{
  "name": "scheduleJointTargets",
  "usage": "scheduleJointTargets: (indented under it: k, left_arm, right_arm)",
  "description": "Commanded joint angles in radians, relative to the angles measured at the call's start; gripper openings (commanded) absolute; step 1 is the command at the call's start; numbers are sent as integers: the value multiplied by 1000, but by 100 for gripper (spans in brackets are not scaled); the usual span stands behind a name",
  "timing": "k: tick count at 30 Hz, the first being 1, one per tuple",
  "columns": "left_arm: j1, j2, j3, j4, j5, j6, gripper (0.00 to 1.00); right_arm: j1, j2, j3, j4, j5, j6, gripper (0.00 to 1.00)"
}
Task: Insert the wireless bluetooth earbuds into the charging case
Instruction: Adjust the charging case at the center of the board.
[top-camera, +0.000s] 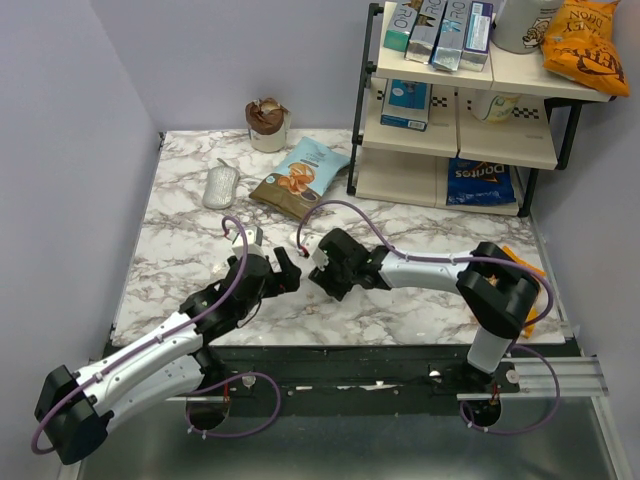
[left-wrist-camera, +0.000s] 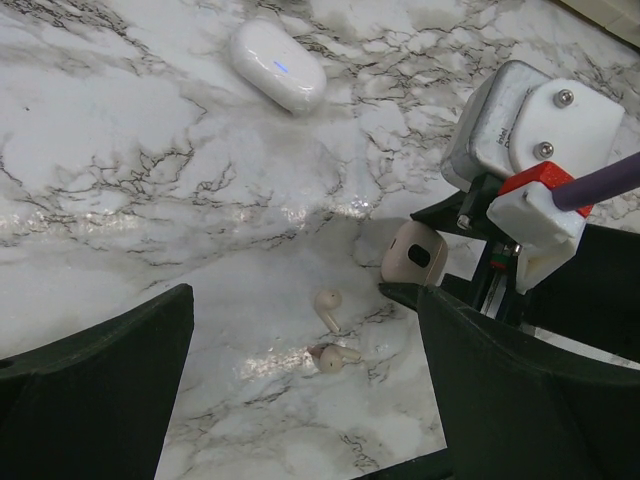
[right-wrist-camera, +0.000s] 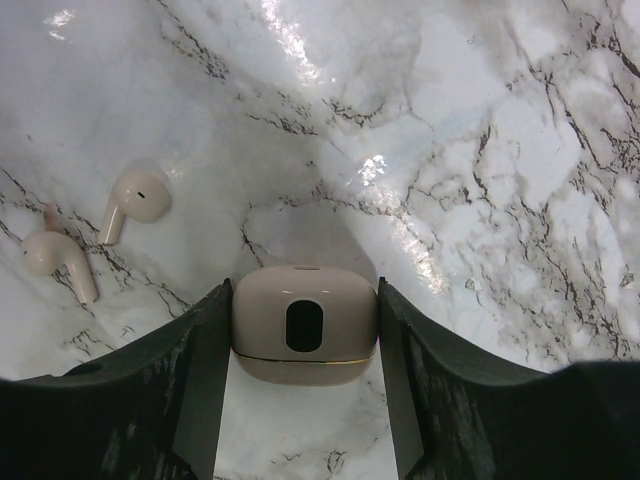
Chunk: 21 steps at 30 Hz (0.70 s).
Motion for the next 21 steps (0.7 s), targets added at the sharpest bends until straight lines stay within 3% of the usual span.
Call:
scheduleJointTargets:
  k: [1, 6, 16, 21]
  left_arm:
    - [-3, 13, -10, -3, -4, -6, 99]
    - [-3, 33, 3, -11, -14, -9, 99]
    - [-1, 71, 44, -18, -34, 10, 99]
    - [2, 140, 111, -23, -47, 89, 99]
  right_arm:
    - [-30, 27, 12, -27, 12, -31, 55]
    - [-31, -36, -9, -29, 36, 7, 70]
    - [-33, -214, -32, -62, 79, 77, 83]
    - [-88, -383, -40, -171, 204, 348, 87]
